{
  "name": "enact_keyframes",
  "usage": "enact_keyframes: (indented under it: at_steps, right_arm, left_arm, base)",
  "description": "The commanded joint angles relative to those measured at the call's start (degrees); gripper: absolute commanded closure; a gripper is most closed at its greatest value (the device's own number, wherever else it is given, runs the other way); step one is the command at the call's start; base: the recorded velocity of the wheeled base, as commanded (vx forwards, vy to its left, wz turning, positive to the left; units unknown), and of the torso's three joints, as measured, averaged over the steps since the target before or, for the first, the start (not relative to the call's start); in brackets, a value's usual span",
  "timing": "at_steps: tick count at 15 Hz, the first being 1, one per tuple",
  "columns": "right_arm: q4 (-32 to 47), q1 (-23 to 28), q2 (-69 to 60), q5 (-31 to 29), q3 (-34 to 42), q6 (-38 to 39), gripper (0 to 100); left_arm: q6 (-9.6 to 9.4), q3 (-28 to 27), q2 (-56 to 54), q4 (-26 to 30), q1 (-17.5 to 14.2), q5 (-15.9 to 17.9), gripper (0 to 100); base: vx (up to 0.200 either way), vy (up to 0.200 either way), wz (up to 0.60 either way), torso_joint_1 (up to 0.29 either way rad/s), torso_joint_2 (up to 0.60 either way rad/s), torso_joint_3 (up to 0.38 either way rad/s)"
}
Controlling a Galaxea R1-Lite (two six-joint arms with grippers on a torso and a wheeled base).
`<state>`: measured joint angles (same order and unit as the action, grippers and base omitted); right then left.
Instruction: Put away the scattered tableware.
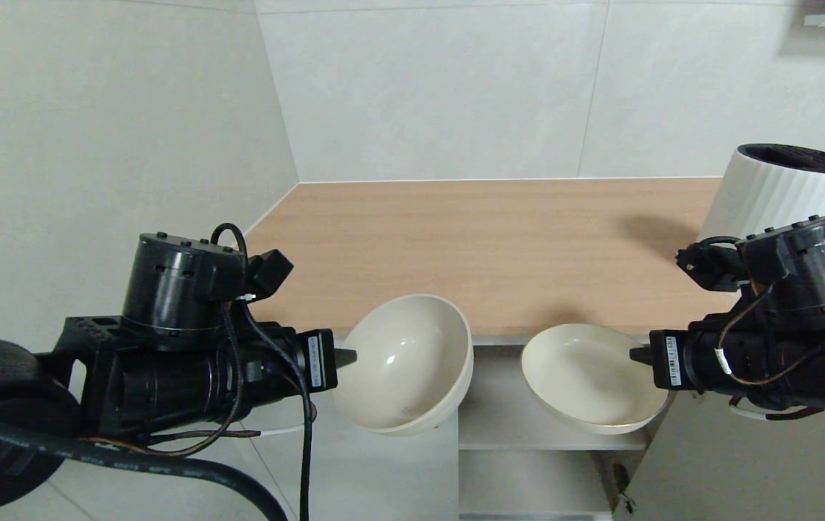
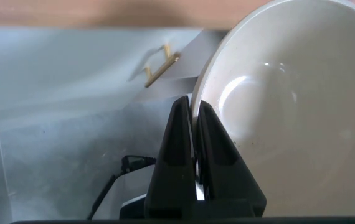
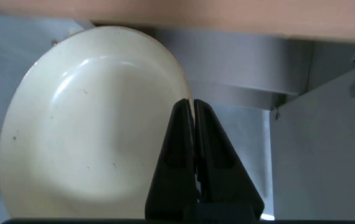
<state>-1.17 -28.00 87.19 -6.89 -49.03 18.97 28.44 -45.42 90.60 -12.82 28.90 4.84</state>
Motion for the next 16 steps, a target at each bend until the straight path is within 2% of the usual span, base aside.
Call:
enact_keyframes:
  at_steps: [1,9,16]
  right_arm:
    - [-0.1,0.0,0.1,0.0,0.0,0.0,100]
    - [-0.1,0.0,0.6,-0.1,0.3,-0.1,100]
    - [-0.1,0.0,0.7,0.0,0.3,-0.1,100]
  left_arm:
    - [0.04,0.0,0.1,-0.1,0.0,0.0,100]
    - [0.04,0.0,0.1,-0.1,0.0,0.0,100]
    - [0.04,0.0,0.1,-0.1,0.0,0.0,100]
  base:
    - [0.0,0.0,0.0,-0.193,0.47,0.266]
    - [0.0,0.0,0.0,-0.185,0.48,0.295]
    - [0.0,0.0,0.0,-0.13,0.46,0.327]
